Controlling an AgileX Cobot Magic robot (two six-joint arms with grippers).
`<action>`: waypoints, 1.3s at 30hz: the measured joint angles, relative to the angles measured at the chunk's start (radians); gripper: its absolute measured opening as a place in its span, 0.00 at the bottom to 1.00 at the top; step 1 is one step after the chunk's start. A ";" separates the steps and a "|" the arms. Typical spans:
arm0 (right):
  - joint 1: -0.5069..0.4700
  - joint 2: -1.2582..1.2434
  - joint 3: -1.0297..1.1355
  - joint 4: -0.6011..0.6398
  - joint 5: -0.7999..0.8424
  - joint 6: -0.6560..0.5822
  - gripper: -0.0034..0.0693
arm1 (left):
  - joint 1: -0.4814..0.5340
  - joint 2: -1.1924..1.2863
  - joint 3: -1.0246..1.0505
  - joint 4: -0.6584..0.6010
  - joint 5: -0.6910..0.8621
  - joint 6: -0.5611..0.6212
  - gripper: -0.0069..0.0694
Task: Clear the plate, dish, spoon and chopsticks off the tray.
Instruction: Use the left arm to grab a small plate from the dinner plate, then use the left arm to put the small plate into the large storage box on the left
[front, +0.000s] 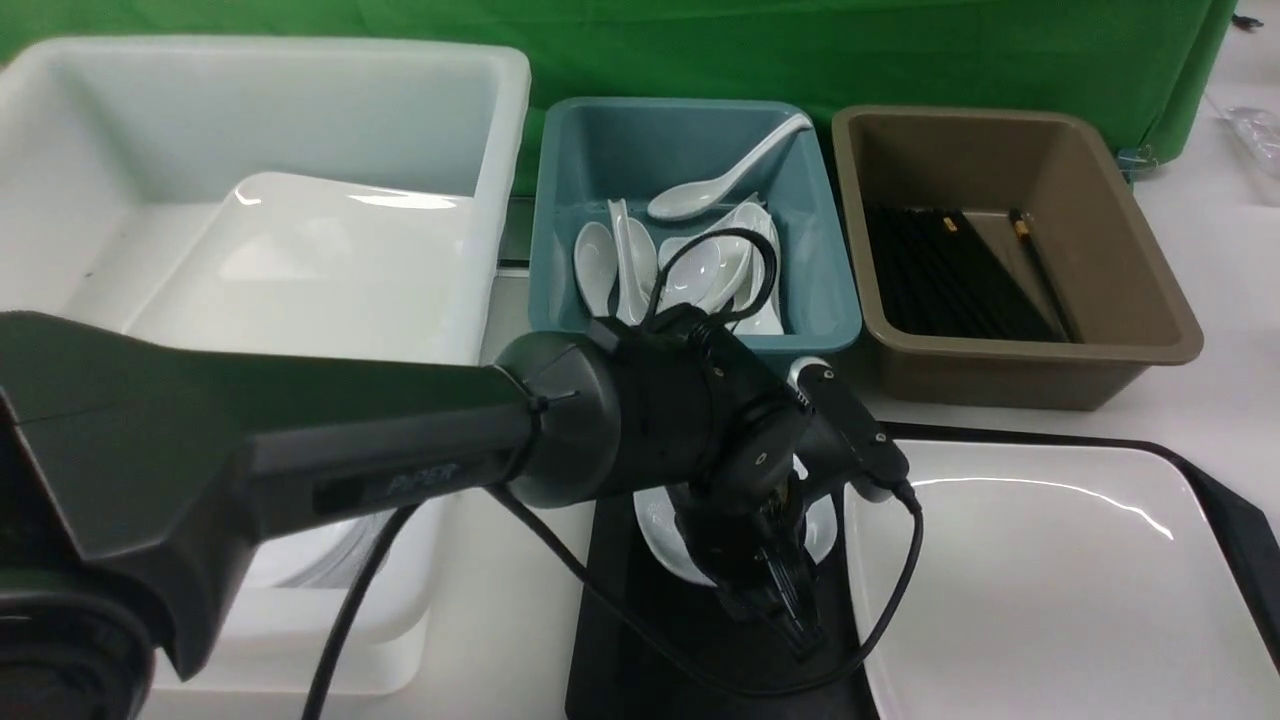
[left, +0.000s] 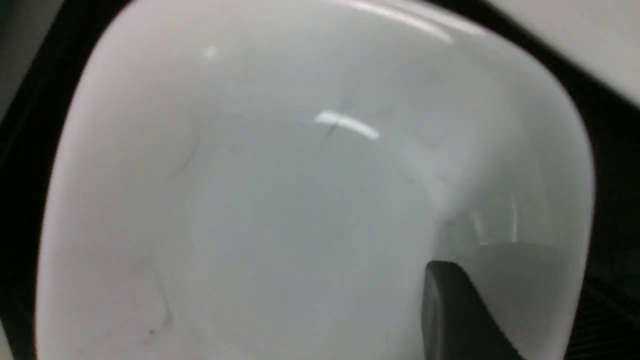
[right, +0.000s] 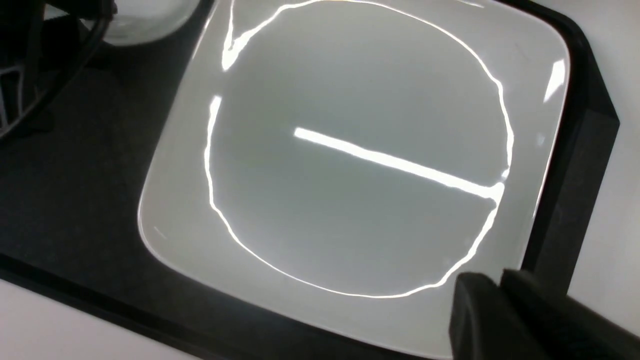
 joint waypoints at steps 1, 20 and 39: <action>0.000 0.000 0.000 0.000 0.000 0.000 0.17 | -0.001 -0.001 -0.005 0.000 -0.005 -0.005 0.30; 0.000 0.000 0.000 0.000 -0.001 -0.001 0.19 | -0.003 -0.115 -0.101 -0.040 0.145 -0.162 0.11; 0.000 0.000 0.000 0.000 -0.008 -0.001 0.22 | 0.041 -0.449 -0.204 0.111 0.268 -0.312 0.11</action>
